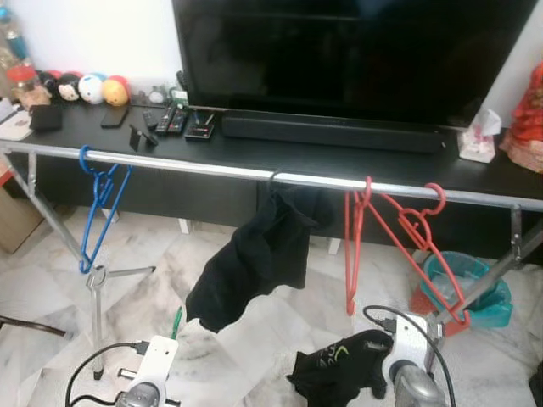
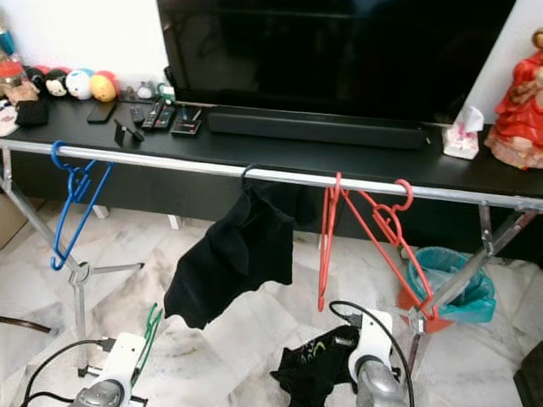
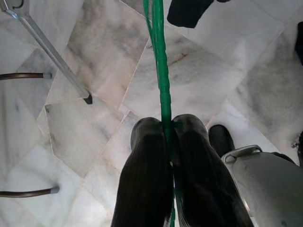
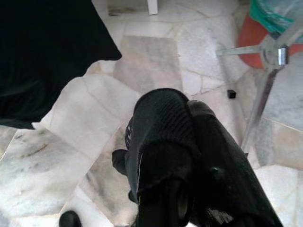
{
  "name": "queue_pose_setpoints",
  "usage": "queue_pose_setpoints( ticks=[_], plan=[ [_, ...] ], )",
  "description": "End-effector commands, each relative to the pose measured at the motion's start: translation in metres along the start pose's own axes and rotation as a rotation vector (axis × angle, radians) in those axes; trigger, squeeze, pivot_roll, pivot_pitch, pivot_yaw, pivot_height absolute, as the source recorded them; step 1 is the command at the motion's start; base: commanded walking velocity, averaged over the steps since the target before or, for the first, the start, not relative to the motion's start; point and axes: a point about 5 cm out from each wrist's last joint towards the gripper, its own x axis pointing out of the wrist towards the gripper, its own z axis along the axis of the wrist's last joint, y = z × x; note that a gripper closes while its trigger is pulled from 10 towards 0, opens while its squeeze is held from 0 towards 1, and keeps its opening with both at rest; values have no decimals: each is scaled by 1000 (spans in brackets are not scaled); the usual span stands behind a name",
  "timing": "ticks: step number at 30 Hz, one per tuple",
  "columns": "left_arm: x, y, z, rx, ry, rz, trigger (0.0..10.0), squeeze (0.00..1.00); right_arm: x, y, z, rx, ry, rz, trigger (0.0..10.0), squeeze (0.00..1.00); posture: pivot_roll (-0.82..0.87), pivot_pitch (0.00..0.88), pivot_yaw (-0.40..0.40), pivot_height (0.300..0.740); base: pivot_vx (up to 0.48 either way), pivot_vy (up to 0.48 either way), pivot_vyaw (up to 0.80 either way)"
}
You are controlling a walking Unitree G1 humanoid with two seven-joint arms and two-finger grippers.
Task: Hang hanger
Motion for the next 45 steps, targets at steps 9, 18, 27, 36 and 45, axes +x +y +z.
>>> queue_pose_setpoints(
  ticks=[9,18,27,36,45],
  plan=[
    [-3,-15,-14,-71,26,-25,10000,0,1,-5,10,-6,-55,-4,10000,0,19,0,-49,740,0,0,0],
    [-7,-22,-25,-70,57,-40,10000,0,1,-1,11,-19,-65,14,10000,0,2,0,-41,740,-116,0,0],
    [-7,-21,-28,-67,61,-40,10000,0,2,1,17,-31,-89,27,10000,0,12,0,-41,740,-281,0,0],
    [-7,-17,-28,-80,61,-29,10000,0,4,7,26,-36,-117,42,10000,0,12,0,-39,740,-293,0,0],
    [-8,-19,-31,-80,69,-32,10000,0,5,7,30,-34,-135,39,10000,0,17,0,-38,740,-297,0,0]
  ],
)
